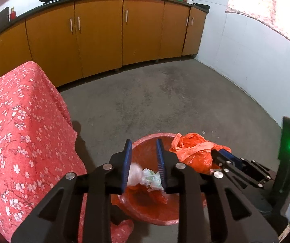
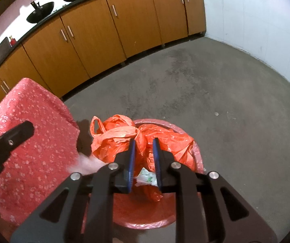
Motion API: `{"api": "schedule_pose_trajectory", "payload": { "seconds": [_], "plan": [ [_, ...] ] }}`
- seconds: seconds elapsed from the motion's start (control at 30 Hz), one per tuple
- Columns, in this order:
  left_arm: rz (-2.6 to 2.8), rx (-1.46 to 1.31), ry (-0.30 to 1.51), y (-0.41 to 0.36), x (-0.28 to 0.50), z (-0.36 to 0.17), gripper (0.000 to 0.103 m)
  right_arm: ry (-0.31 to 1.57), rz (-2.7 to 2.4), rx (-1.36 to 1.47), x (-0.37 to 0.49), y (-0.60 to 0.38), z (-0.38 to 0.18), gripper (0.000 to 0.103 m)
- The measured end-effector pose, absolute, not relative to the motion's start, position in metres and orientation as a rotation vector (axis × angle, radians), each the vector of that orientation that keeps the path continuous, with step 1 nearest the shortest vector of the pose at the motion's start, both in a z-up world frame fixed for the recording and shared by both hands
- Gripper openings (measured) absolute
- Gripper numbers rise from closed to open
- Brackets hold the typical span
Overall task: Collect trash
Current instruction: 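Open both grippers to drop the bags into the orange basket, then move both grippers back over the table toward the remaining bags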
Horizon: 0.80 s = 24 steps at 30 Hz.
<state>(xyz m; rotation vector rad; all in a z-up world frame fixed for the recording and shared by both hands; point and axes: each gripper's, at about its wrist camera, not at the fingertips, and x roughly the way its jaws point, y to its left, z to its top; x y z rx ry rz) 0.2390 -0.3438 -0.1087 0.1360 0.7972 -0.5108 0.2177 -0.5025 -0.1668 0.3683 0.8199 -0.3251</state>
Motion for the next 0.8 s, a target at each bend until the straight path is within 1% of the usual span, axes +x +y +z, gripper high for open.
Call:
{"api": "schedule_pose_trajectory", "payload": {
  "seconds": [0.07, 0.13, 0.3, 0.37, 0.43, 0.47, 0.8],
  "plan": [
    [-0.516, 0.137, 0.799, -0.345, 0.238, -0.109, 0.031, 0.851, -0.321, 0.374, 0.221, -0.504, -0.172, 0.021],
    [-0.514, 0.136, 0.795, -0.345, 0.237, -0.108, 0.033, 0.864, -0.316, 0.380, 0.223, -0.504, -0.175, 0.021],
    [-0.506, 0.132, 0.793, -0.344, 0.237, -0.107, 0.033, 0.885, -0.328, 0.378, 0.223, -0.504, -0.181, 0.022],
    [-0.502, 0.129, 0.788, -0.342, 0.237, -0.105, 0.033, 0.883, -0.344, 0.357, 0.223, -0.501, -0.180, 0.027],
    [-0.498, 0.127, 0.783, -0.340, 0.236, -0.103, 0.033, 0.872, -0.306, 0.381, 0.222, -0.501, -0.179, 0.027],
    [-0.493, 0.127, 0.780, -0.340, 0.236, -0.102, 0.033, 0.864, -0.333, 0.350, 0.222, -0.499, -0.176, 0.029],
    [-0.472, 0.090, 0.739, -0.319, 0.231, -0.081, 0.033, 0.809, -0.292, 0.319, 0.221, -0.480, -0.150, 0.029]
  ]
}}
